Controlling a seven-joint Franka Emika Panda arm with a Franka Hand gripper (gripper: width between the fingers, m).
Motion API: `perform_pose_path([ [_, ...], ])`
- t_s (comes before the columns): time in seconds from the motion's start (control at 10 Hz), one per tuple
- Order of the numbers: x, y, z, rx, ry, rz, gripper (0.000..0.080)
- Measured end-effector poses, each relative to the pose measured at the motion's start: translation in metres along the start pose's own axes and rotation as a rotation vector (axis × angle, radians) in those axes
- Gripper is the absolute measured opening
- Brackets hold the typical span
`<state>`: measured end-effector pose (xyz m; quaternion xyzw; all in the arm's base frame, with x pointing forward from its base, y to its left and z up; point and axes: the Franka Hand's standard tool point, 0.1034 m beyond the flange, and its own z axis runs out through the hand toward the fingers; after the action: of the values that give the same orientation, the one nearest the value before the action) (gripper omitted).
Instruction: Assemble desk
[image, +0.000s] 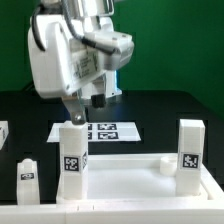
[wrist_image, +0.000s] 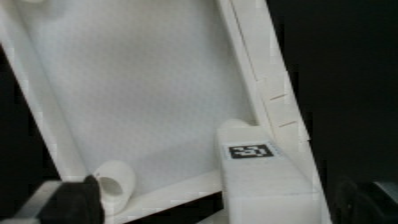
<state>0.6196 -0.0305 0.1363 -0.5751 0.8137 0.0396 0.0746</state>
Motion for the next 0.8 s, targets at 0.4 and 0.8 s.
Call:
perform_pose_path([
  [0.4, -0.021, 0.022, 0.005, -0.04, 0.021, -0.164, 0.0649],
  [0.8, -0.033, 0.07, 0.019, -0.086, 0.041, -0.235, 0.0649],
])
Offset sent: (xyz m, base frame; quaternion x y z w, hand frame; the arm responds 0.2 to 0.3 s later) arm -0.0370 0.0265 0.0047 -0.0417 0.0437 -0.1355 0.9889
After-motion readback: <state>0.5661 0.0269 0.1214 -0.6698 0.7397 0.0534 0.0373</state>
